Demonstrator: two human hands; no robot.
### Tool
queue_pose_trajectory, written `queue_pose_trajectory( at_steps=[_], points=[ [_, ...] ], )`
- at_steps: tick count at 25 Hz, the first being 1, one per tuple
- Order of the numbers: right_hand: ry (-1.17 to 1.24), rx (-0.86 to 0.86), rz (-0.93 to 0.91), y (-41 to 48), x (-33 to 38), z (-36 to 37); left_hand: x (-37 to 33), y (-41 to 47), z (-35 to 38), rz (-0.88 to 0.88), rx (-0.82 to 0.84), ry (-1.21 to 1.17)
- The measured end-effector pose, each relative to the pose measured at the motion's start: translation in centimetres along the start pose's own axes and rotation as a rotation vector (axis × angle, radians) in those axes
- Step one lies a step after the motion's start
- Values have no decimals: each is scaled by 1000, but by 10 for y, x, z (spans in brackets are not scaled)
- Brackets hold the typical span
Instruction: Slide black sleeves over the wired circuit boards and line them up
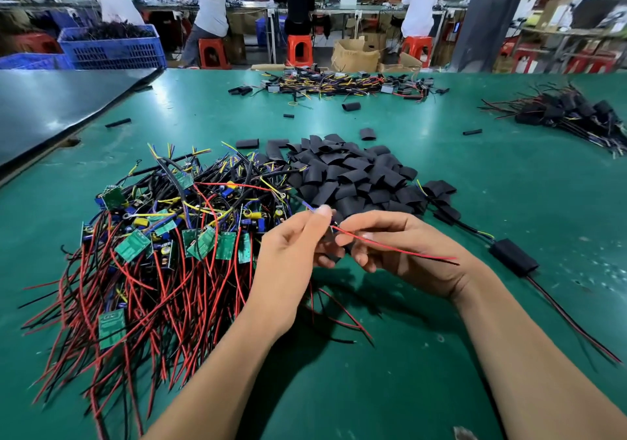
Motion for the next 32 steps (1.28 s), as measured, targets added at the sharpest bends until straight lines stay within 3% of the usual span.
queue_pose_trajectory(
  at_steps=[4, 7, 10, 14, 20, 22, 26, 29, 32],
  points=[
    [170, -94, -44, -1, 1, -4, -4, -3, 8, 32, 137, -72],
    [199, -56, -12, -5, 3, -1, -4, -5, 12, 44, 169, -51],
    [209, -27, 20, -8, 5, 4, -5, -5, 9, 140, 122, 172],
    [230, -122, 144, -3, -2, 5, -3, -7, 7, 312, 56, 511],
    [270, -225, 92, -5, 2, -2, 3, -5, 8, 210, 100, 579],
    [307, -225, 56, -5, 2, -4, 5, -5, 8, 106, 73, 491],
    [220, -190, 74, -3, 0, -2, 7, -2, 3, -150, 13, -59],
    [142, -161, 92, -4, 2, -1, 6, -1, 4, -325, 181, -288],
    [79, -144, 111, -4, 2, 1, 7, -5, 12, -396, 363, -264]
  ],
)
Point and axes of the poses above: each hand's wrist, its own y-axis towards the middle knuckle, its own z-axis out of the palm, x = y × z, the point moved 4 cm from there along y, towards the middle knuckle, and after that the axes turned 5 degrees about x, right-handed, at the moved point
